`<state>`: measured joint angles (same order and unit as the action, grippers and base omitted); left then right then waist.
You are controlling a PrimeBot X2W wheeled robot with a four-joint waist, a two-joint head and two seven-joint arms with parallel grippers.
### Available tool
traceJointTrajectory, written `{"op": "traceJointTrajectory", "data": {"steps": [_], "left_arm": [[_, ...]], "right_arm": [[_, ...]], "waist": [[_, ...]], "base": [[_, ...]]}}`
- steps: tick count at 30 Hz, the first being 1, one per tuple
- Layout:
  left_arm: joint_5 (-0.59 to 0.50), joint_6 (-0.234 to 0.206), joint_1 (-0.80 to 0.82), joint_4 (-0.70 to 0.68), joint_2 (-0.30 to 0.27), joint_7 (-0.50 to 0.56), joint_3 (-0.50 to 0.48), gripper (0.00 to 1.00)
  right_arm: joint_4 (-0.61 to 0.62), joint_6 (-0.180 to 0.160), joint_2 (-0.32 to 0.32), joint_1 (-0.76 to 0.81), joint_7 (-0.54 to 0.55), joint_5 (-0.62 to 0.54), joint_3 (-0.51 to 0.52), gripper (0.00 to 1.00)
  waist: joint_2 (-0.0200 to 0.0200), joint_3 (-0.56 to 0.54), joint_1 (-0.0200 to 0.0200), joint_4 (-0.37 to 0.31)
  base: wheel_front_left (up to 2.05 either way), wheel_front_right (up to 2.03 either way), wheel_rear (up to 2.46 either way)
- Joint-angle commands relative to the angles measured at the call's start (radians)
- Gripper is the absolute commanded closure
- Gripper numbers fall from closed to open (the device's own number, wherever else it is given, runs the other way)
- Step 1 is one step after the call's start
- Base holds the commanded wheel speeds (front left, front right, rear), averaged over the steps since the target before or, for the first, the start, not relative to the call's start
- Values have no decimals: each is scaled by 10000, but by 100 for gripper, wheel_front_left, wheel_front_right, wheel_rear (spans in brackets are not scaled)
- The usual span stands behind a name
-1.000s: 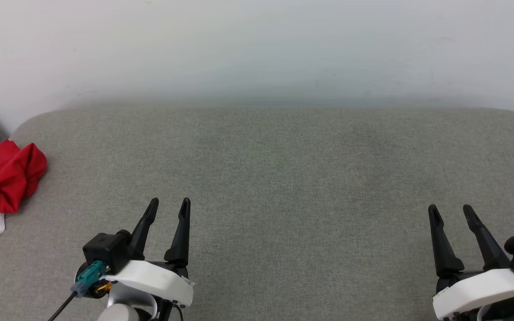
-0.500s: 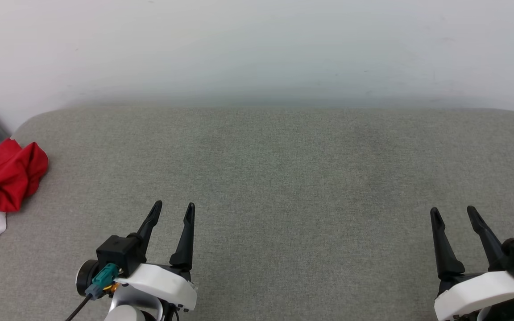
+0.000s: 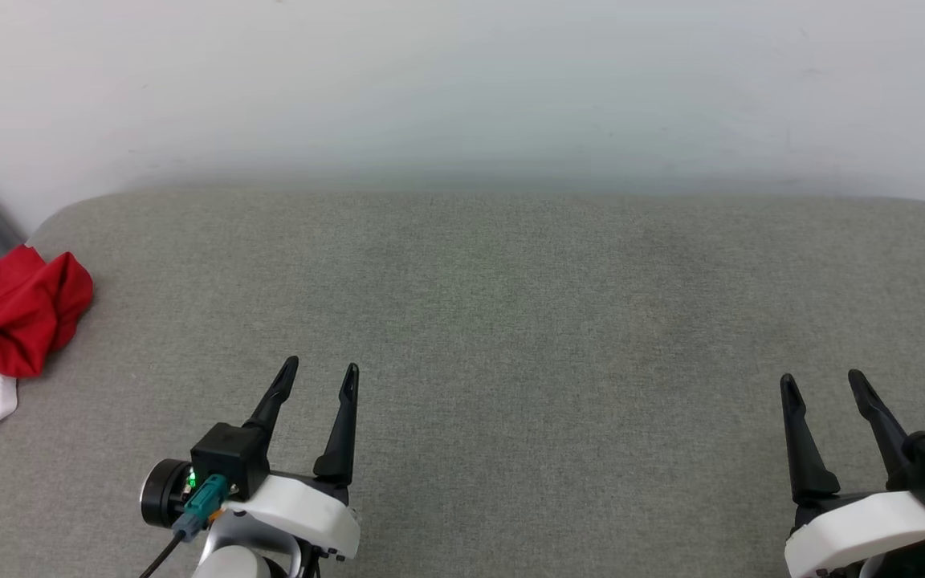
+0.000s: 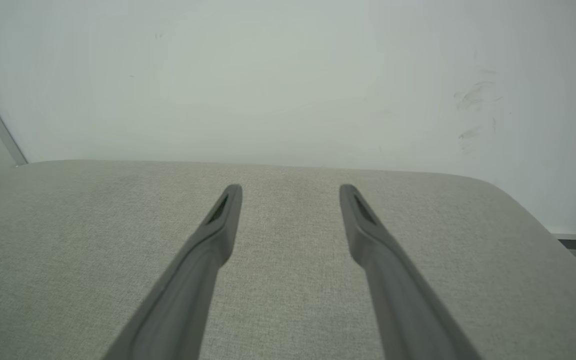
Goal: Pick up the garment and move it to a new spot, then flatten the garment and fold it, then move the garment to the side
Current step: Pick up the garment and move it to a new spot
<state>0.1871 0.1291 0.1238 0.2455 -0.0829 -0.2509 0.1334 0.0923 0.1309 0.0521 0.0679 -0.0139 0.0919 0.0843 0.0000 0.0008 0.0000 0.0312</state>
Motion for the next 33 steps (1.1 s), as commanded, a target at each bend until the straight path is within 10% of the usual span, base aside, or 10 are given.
{"op": "traceJointTrajectory", "data": {"steps": [1, 12, 33], "left_arm": [[-214, 26, 105, 8, 35, -98, 21, 0], [-155, 27, 307, 143, 143, -147, -99, 0], [-320, -53, 718, 301, 294, -147, -1084, 0]], "right_arm": [[-11, -3, -30, 113, -94, -186, 13, 0], [29, -3, -31, 101, -215, -304, 212, 0], [660, -5, -25, -425, 38, -806, -192, 0]], "waist": [[0, 3, 0, 9], [0, 118, 0, 645], [0, 648, 0, 4301]], "base": [[0, 0, 0], [0, 0, 0], [0, 0, 0]]}}
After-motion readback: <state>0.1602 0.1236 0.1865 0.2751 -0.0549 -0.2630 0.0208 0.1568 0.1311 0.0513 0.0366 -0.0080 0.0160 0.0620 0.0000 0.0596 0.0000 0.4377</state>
